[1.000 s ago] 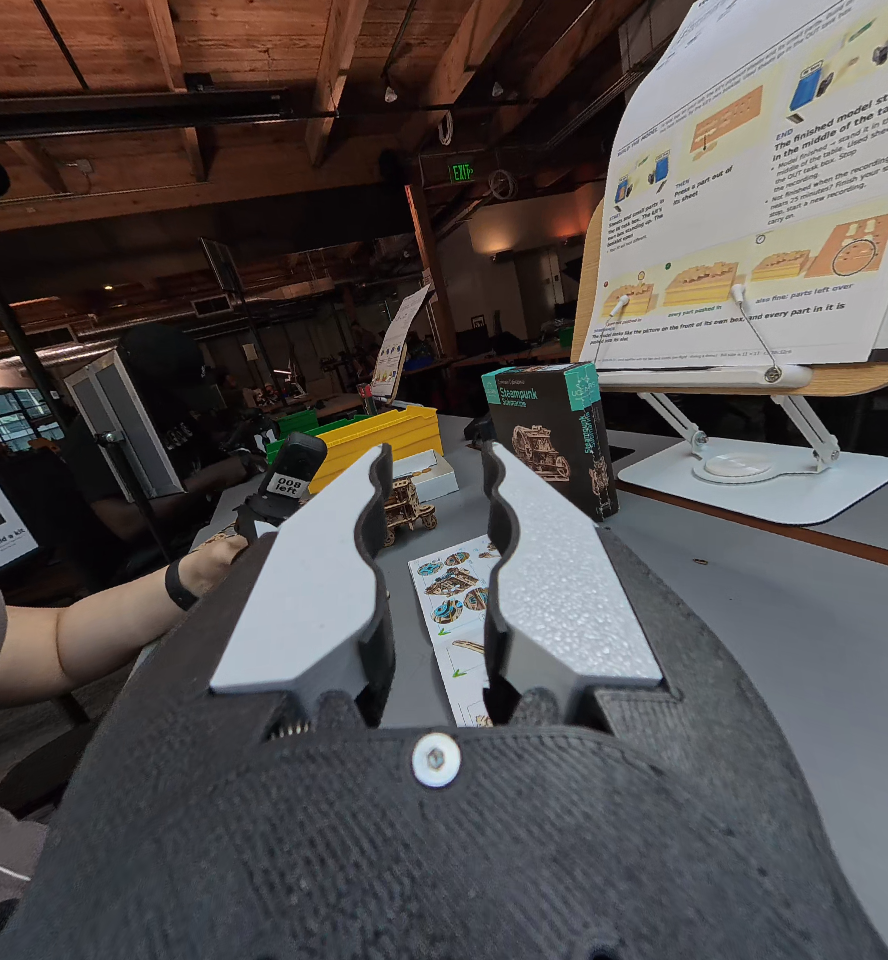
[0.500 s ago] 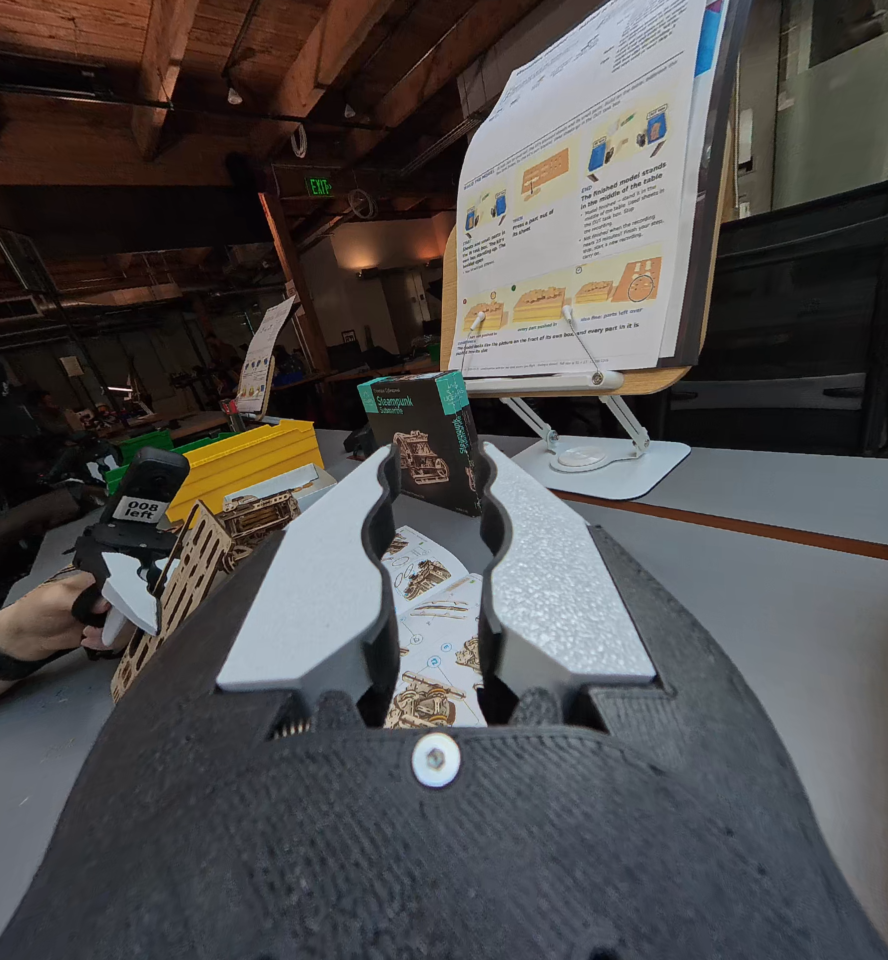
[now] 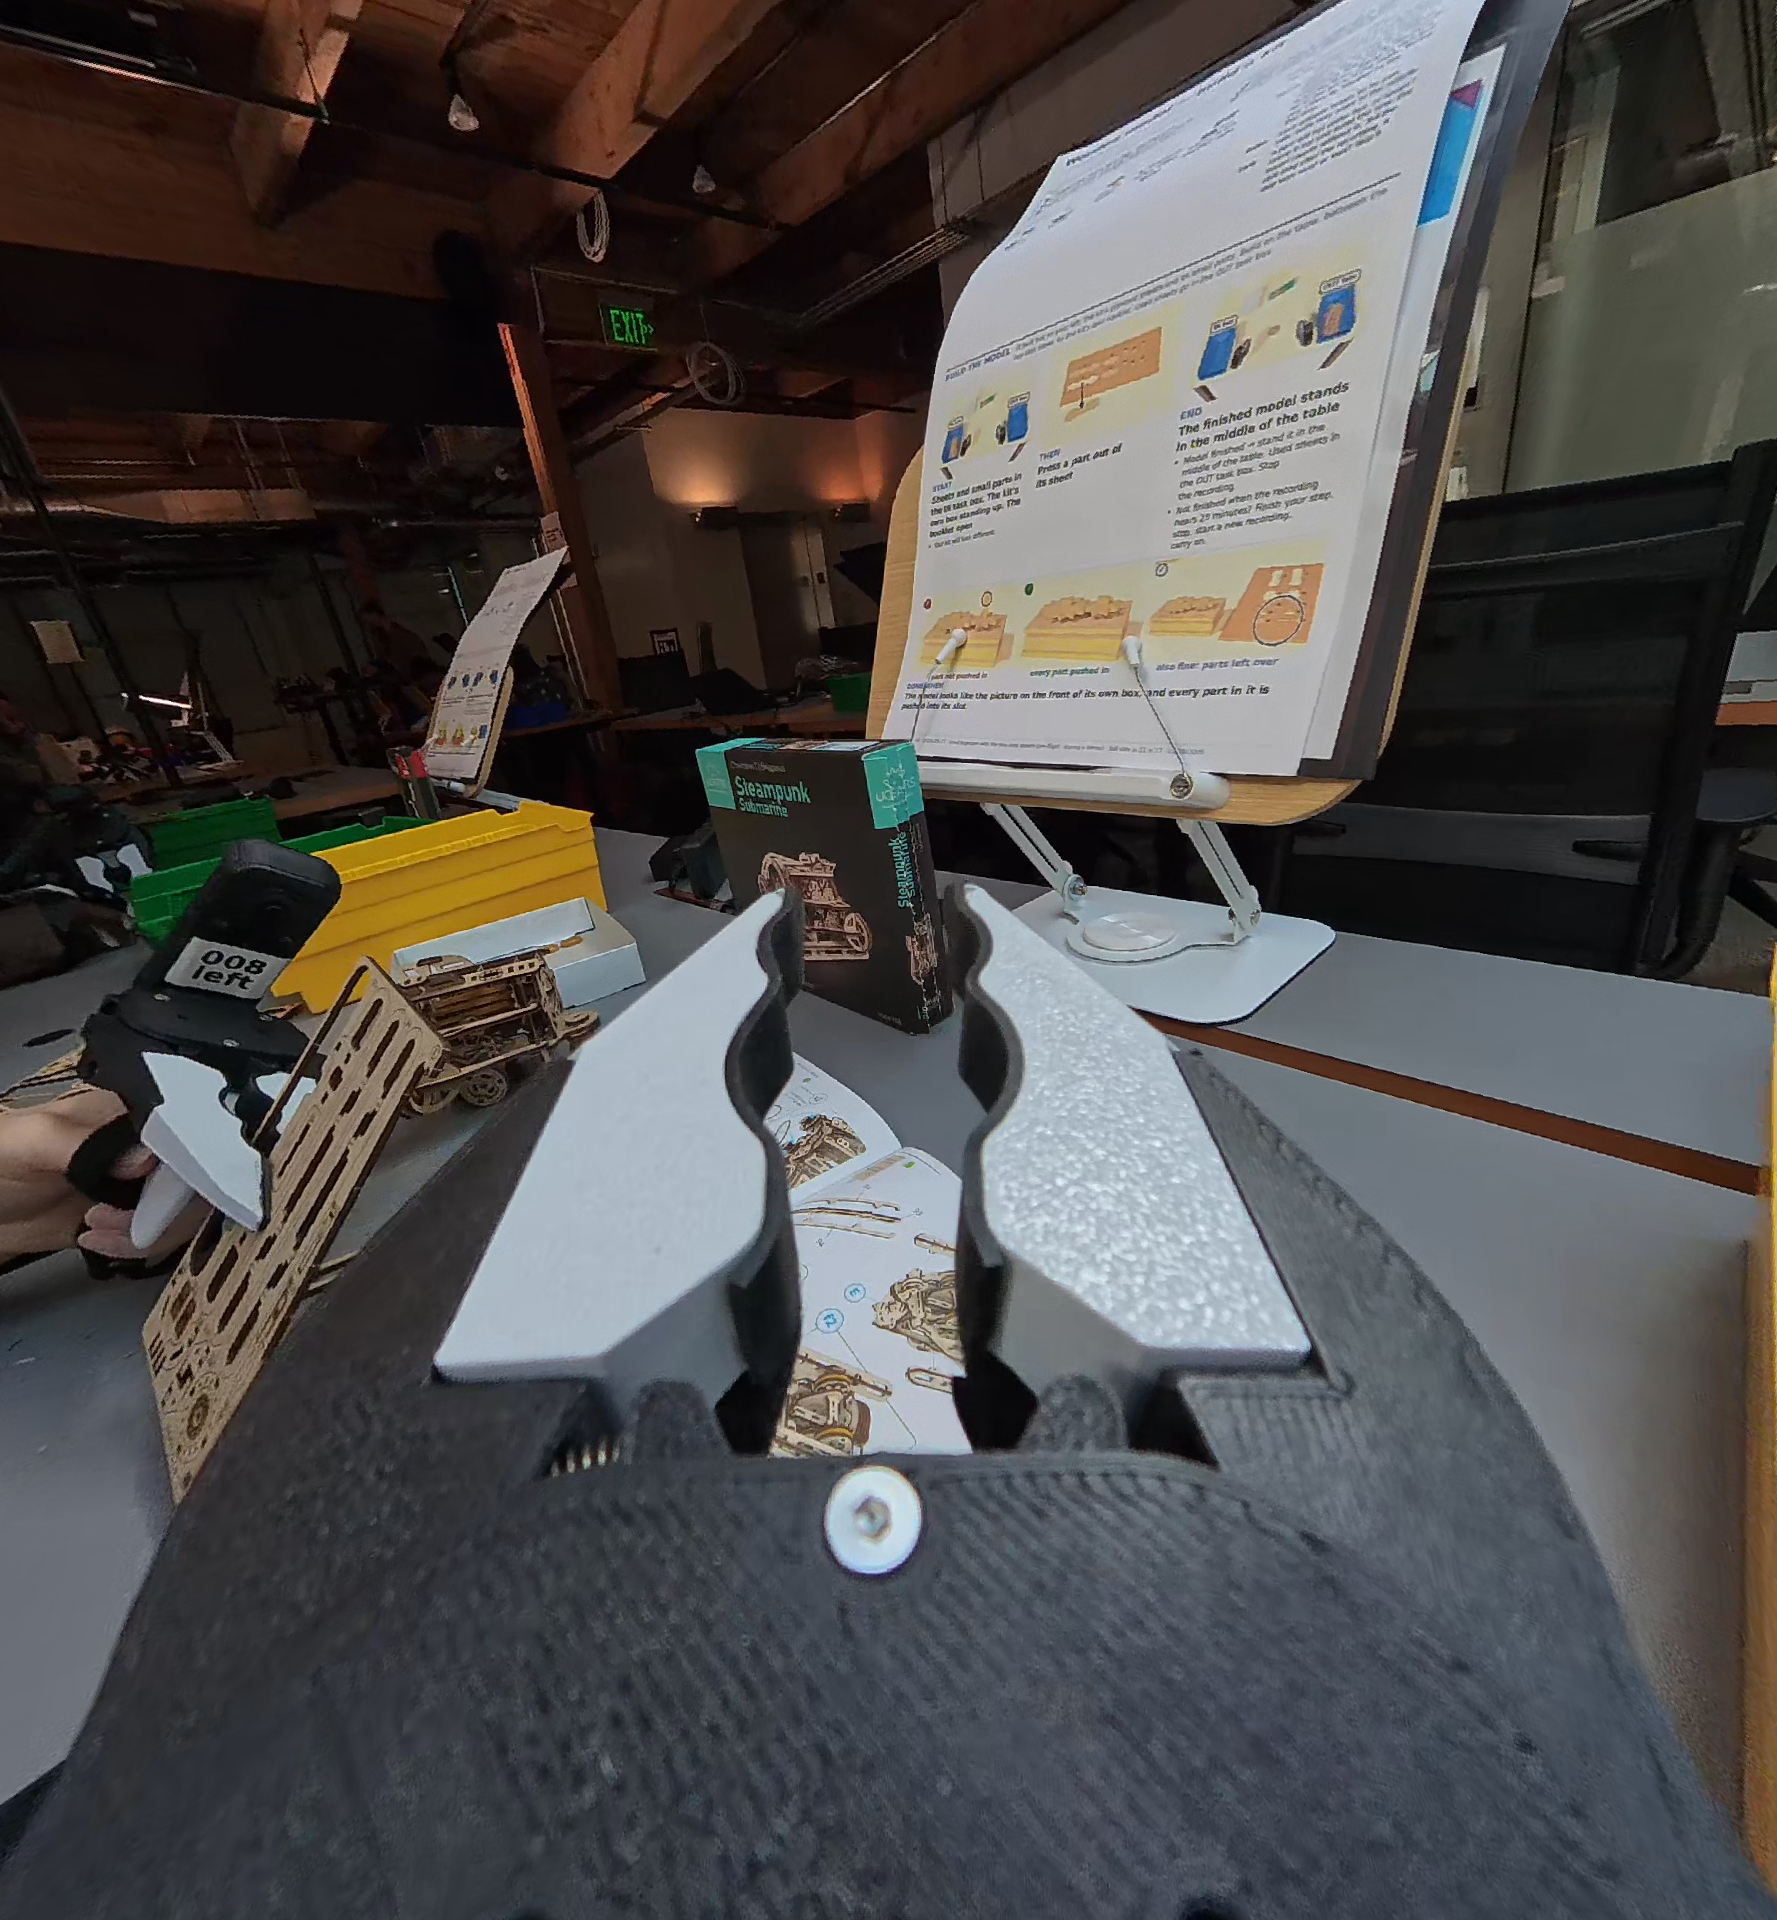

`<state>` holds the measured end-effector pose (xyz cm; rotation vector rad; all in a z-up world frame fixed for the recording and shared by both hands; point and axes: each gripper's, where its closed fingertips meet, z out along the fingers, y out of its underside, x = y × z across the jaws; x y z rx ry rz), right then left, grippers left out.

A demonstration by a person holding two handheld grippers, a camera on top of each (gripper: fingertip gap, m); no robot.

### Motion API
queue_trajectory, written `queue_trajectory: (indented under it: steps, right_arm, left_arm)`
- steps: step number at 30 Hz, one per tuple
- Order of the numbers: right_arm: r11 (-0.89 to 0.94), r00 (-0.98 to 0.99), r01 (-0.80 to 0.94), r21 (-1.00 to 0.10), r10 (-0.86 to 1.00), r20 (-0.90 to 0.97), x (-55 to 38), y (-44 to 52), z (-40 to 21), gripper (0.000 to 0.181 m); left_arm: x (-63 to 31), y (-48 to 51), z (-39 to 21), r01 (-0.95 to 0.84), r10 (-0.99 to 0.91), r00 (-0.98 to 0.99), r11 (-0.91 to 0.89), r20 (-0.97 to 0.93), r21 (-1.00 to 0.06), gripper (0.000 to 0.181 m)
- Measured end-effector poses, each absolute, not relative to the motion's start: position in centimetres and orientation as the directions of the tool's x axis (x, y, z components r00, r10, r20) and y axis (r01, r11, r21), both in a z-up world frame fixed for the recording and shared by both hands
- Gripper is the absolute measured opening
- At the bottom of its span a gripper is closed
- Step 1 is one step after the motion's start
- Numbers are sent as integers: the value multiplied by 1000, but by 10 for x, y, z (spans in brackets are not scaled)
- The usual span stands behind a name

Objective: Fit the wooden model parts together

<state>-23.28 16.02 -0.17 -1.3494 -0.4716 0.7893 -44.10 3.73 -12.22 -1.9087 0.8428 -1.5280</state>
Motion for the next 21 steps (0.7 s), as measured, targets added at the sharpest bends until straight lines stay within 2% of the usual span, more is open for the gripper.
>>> queue_trajectory:
  steps: [10,15,18,21]
  right_arm:
    - [17,670,-150,-989,737,-89,-245,162,-14,24]
    - [-35,623,-177,-984,770,-139,-260,161,-24,24]
    - [-110,522,-221,-969,826,-213,-280,153,-28,26]
    - [-299,296,-248,-922,883,-365,-320,131,-36,35]
  left_arm:
    - [-438,34,-123,-150,-772,160,-635,615,-758,0]
    - [-441,39,-120,-122,-772,164,-633,614,-764,0]
    - [-443,40,-116,-101,-769,155,-637,620,-765,0]
    - [-443,40,-115,-94,-765,143,-642,628,-761,0]
